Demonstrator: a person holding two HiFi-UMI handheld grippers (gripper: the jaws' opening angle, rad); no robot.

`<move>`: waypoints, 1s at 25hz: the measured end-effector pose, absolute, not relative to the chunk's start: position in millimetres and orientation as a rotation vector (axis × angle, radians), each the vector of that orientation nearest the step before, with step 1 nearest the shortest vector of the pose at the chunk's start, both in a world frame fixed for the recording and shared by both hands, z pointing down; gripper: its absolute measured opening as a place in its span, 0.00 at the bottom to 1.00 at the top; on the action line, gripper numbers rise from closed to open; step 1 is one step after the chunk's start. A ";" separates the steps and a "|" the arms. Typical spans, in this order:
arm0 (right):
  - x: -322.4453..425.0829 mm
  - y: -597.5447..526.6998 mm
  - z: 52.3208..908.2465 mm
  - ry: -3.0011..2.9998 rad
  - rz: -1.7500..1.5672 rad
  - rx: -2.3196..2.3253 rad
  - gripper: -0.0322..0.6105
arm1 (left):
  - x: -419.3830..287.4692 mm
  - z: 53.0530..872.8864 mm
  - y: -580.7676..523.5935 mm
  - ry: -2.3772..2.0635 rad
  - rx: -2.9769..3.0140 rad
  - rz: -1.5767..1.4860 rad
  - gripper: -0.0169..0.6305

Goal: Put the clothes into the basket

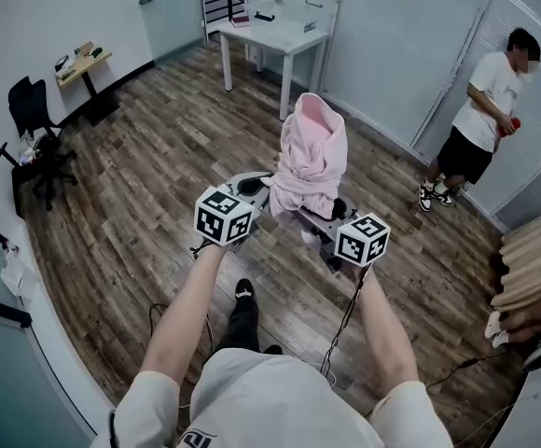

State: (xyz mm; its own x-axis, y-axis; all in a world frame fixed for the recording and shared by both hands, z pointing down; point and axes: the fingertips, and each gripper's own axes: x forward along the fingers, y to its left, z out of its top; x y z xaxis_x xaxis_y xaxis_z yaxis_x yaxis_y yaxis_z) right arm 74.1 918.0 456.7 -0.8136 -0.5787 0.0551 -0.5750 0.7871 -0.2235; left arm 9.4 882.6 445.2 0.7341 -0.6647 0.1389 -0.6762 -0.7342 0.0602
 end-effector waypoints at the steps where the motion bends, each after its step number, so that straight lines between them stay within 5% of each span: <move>1: 72.2 911.5 456.9 2.952 -0.363 -0.953 0.56 | 8.1 444.6 875.8 -1.094 2.823 0.154 0.05; 25: 5.8 606.4 459.8 2.934 -0.403 -0.977 0.56 | -46.5 438.1 563.3 -0.878 2.872 0.092 0.05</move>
State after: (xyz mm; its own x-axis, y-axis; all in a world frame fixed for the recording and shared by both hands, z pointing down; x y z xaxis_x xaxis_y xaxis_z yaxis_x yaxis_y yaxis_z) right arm 5.8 606.4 459.8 -0.8035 -0.5923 0.0593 -0.5864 0.7704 -0.2502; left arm -46.5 563.3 438.1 0.8280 -0.5520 0.0982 -0.5604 -0.8206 0.1122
